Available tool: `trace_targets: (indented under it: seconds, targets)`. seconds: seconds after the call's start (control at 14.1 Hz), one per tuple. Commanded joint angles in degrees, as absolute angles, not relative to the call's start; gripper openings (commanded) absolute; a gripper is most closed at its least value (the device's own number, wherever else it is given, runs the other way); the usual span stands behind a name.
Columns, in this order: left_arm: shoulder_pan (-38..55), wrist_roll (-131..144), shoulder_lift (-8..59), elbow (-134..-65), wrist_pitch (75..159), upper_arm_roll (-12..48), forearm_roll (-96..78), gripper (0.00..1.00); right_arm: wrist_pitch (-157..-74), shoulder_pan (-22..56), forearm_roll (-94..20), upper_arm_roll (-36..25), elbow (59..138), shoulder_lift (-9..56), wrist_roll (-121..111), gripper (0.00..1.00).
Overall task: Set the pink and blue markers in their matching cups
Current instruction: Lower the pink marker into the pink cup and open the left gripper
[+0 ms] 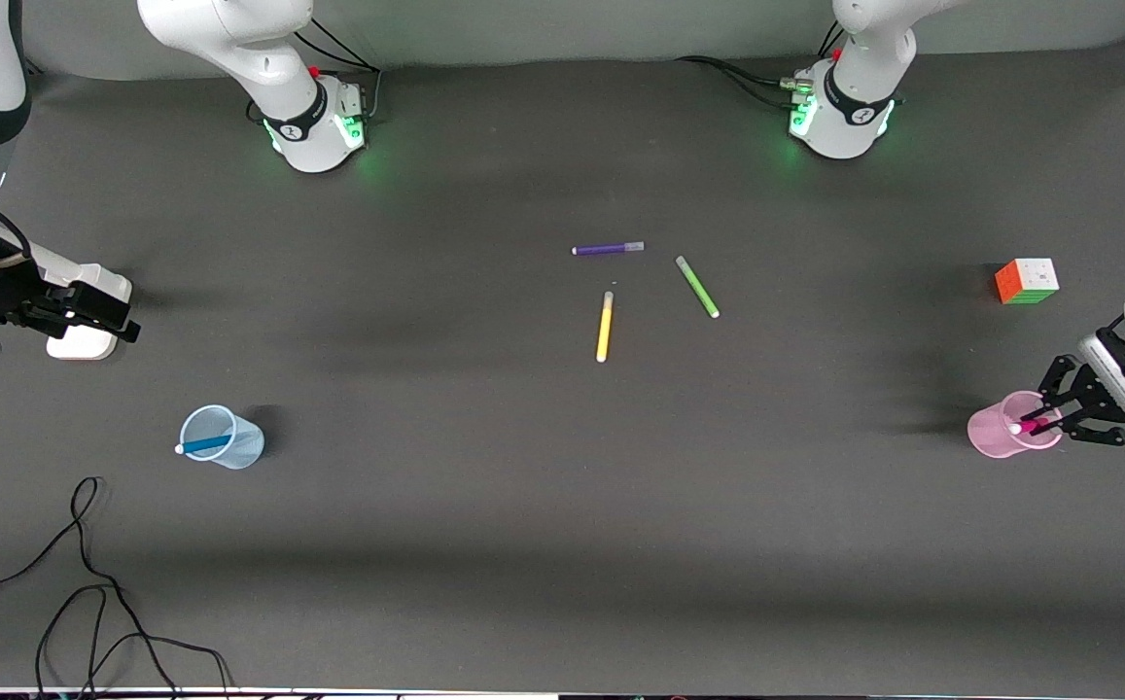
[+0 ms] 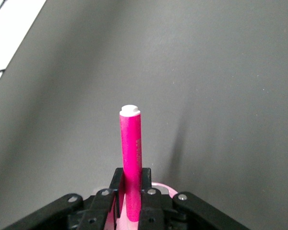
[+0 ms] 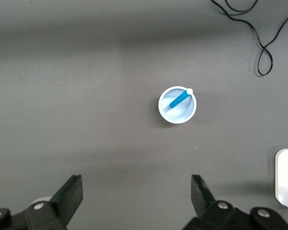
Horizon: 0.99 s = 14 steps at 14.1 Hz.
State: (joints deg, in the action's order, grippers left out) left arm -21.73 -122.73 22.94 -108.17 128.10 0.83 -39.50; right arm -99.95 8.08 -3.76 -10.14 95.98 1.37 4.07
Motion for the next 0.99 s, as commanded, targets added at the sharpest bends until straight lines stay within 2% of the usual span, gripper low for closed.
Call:
trace_targets:
  seconds: [0.0, 0.42, 0.85, 0.92]
  targets:
    - [-23.5, -127.8, 24.2, -108.5, 124.4, 1.1, -43.1, 0.0, -99.4, 7.6, -3.1, -10.5, 95.5, 1.3, 3.2, 1.0]
    - [-27.3, -133.4, 24.5, -107.8, 118.7, 1.2, -44.7, 0.0, -99.4, 7.9, -2.7, -10.5, 95.3, 1.4, 3.2, 1.0]
    - [-28.3, -137.5, 25.1, -107.2, 118.6, 1.2, -47.1, 0.0, -100.1, 8.1, -2.9, -10.7, 95.1, 1.1, 2.0, 1.0]
    - [-28.2, -137.7, 25.1, -106.4, 118.6, 1.2, -47.0, 0.13, -100.3, 8.2, -2.6, -10.5, 95.1, 1.1, 2.0, 1.0]
